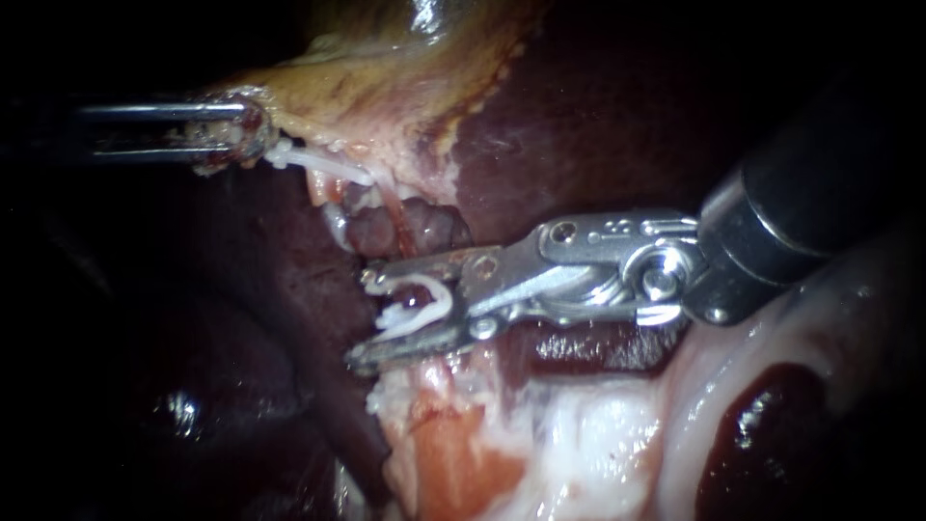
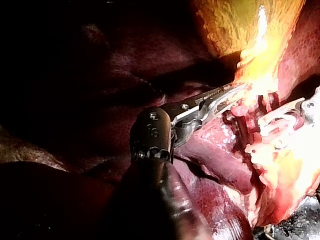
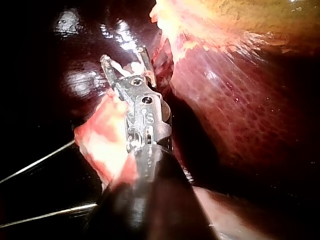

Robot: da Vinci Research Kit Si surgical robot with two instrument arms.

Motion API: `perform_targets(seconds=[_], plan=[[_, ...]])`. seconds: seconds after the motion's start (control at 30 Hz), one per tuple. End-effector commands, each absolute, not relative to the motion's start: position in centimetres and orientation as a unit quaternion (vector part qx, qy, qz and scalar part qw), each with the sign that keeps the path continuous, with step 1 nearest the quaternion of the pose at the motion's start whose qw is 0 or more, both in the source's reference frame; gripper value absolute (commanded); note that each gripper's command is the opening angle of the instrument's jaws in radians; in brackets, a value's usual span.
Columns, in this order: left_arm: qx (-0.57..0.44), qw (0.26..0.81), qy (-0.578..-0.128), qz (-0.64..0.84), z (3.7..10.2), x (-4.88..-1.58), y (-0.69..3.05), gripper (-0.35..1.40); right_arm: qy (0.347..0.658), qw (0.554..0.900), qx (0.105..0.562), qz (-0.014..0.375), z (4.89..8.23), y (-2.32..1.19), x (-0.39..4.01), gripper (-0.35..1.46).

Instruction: Clipping third clip right tube

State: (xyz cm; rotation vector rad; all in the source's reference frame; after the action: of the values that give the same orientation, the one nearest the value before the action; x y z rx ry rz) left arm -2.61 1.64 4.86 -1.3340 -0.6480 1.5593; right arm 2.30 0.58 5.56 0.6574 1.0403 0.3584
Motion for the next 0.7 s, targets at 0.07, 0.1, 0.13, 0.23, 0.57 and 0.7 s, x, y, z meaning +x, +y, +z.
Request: perform_targets(seconds=[0.07,0.1,0.13,0.23,0.57,0.7], plan=[[-0.546,0.475,-0.265,0.638,4.86,-2.61,1.64,-0.35,0.485,0.802,0.307,0.167,5.56,0.58,2.30,0.45],[-0.546,0.475,-0.265,0.638,4.86,-2.61,1.64,-0.35,0.485,0.802,0.307,0.167,5.56,0.58,2.30,0.45],[-0.546,0.475,-0.265,0.638,4.86,-2.61,1.64,-0.35,0.485,0.802,0.307,0.167,5.56,0.58,2.30,0.45],[-0.546,0.475,-0.265,0.638,4.86,-2.61,1.64,-0.35,0.485,0.801,0.308,0.167,5.55,0.58,2.30,0.45],[-0.546,0.475,-0.265,0.638,4.86,-2.61,1.64,-0.35,0.493,0.794,0.314,0.168,5.42,0.64,2.20,0.46],[-0.546,0.475,-0.265,0.638,4.86,-2.60,1.64,-0.35,0.494,0.792,0.317,0.168,5.36,0.68,2.11,0.46]])
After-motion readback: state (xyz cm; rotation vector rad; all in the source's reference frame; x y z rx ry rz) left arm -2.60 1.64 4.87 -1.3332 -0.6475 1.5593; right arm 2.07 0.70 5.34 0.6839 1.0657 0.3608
